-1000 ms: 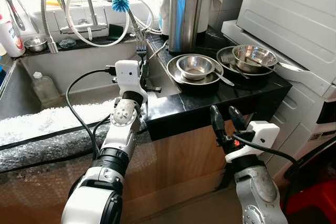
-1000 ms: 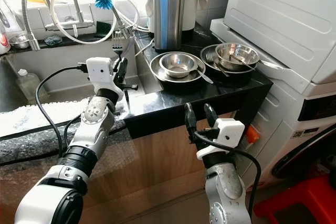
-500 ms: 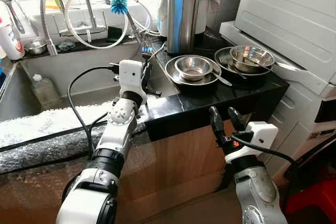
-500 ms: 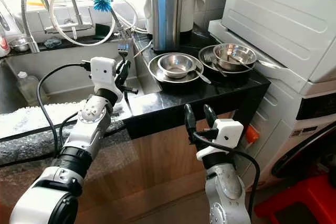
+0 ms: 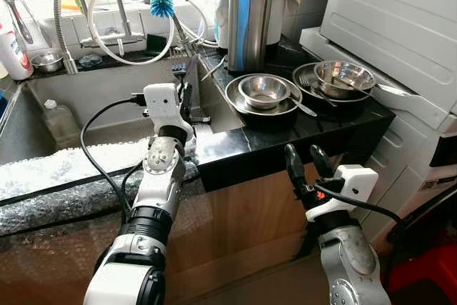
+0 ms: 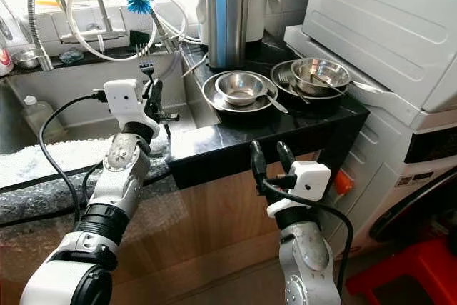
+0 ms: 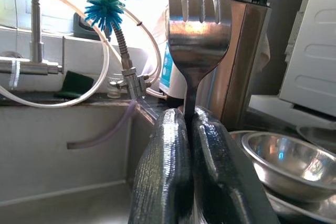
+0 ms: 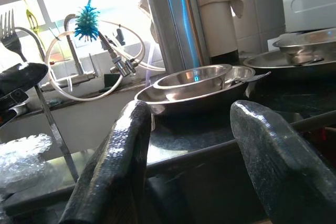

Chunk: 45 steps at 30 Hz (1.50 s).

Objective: Kitchen organization

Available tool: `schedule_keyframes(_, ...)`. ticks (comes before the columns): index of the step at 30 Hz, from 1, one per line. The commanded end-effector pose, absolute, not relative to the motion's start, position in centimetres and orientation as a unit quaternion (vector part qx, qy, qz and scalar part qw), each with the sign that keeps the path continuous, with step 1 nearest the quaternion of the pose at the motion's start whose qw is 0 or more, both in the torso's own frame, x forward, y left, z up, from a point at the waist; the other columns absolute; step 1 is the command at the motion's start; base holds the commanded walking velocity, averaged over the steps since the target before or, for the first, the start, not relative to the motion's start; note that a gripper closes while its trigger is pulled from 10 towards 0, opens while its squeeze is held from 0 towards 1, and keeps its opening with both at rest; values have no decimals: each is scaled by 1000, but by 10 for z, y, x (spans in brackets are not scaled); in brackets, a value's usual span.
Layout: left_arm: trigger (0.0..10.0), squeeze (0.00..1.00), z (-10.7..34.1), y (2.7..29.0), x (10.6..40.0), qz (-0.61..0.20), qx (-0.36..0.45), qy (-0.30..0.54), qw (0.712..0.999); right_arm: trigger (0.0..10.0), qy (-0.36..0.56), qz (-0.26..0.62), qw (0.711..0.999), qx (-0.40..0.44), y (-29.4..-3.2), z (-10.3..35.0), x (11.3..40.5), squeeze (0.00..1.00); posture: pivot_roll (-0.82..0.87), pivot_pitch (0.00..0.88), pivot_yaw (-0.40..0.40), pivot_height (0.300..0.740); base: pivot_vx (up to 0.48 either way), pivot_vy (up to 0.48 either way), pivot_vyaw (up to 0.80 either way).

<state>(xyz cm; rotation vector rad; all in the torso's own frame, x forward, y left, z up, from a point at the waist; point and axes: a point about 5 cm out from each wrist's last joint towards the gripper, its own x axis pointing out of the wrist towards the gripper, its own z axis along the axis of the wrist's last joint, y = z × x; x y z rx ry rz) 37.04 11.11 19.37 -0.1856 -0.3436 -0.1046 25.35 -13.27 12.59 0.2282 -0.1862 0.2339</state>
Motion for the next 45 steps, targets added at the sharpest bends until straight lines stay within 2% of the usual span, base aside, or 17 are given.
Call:
schedule_keyframes(1, 10000, 0, 203, 108, 373, -52, -91, -187, 977, 10000, -96, 119, 982, 113, -130, 127, 255, 0, -137, 0, 16, 740, 0, 0, 0)
schedule_keyframes(7, 10000, 0, 213, 109, 370, -53, -104, -215, 970, 10000, -98, 117, 982, 112, -130, 128, 255, 0, -139, 0, 17, 740, 0, 0, 0)
schedule_keyframes(9, 10000, 0, 229, 117, 367, -39, -99, -250, 962, 10000, -101, 114, 983, 106, -131, 129, 255, 0, -137, 0, 15, 740, 0, 0, 0)
schedule_keyframes(14, 10000, 0, 234, 129, 362, -30, -79, -269, 959, 10000, -110, 117, 982, 94, -130, 133, 256, 0, -132, 0, 11, 740, 0, 0, 205)
schedule_keyframes(29, 10000, 0, 227, 133, 360, -17, -77, -249, 965, 10000, -107, 126, 983, 82, -127, 133, 257, 0, -135, 0, 5, 740, 0, 0, 393)
schedule_keyframes(35, 10000, 0, 226, 134, 361, -15, -74, -246, 966, 10000, -104, 127, 983, 87, -127, 132, 257, 0, -132, 0, 7, 740, 0, 0, 0)
schedule_keyframes(45, 10000, 0, 225, 133, 362, -14, -71, -239, 968, 10000, -103, 125, 983, 84, -126, 131, 258, 0, -134, 0, 9, 740, 271, 0, 376)
